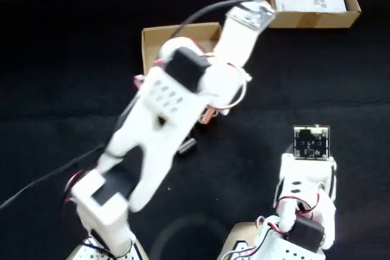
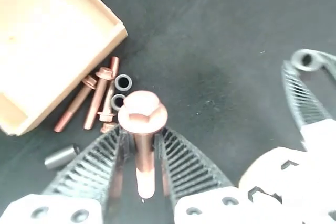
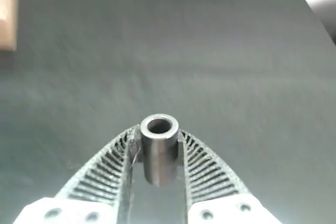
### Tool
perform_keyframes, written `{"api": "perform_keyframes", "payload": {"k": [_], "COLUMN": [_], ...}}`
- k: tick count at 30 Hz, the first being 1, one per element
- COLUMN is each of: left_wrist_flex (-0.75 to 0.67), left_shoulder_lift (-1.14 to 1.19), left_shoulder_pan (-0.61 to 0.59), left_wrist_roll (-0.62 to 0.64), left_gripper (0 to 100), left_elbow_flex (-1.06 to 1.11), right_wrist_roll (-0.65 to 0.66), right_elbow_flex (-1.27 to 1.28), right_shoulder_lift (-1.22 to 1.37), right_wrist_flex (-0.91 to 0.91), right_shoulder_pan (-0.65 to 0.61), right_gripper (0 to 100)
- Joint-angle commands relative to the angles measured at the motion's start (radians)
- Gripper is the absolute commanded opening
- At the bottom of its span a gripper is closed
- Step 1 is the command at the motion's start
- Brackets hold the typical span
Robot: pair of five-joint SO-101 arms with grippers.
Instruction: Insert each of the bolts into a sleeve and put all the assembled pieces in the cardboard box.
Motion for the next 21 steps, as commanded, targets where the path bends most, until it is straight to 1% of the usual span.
{"api": "perform_keyframes", "payload": {"k": [1,4,7,9,12,15,18,21], "left_wrist_flex": [0.008,0.006,0.003,-0.014,-0.081,-0.204,-0.416,-0.635], "left_shoulder_lift": [-0.269,-0.503,-0.730,-0.866,-1.059,-1.231,-1.377,-1.457], "left_shoulder_pan": [0.015,0.015,0.015,0.012,0.004,0.004,0.004,0.004], "left_wrist_roll": [0.003,0.003,0.003,0.002,-0.003,-0.005,-0.005,0.000], "left_gripper": [1,1,1,1,1,1,1,1], "left_elbow_flex": [0.120,0.312,0.533,0.691,0.924,1.152,1.376,1.537], "right_wrist_roll": [-0.176,-0.305,-0.394,-0.425,-0.437,-0.436,-0.434,-0.436], "right_elbow_flex": [-0.016,-0.016,-0.018,-0.019,-0.067,-0.139,-0.217,-0.274], "right_shoulder_lift": [-0.015,-0.015,-0.015,-0.015,-0.015,-0.015,-0.015,-0.015], "right_wrist_flex": [-0.068,-0.102,-0.143,-0.177,-0.191,-0.191,-0.174,-0.073], "right_shoulder_pan": [-0.122,-0.243,-0.352,-0.415,-0.499,-0.587,-0.628,-0.642], "right_gripper": [0.9,0.9,0.9,0.9,0.9,0.9,0.9,0.9]}}
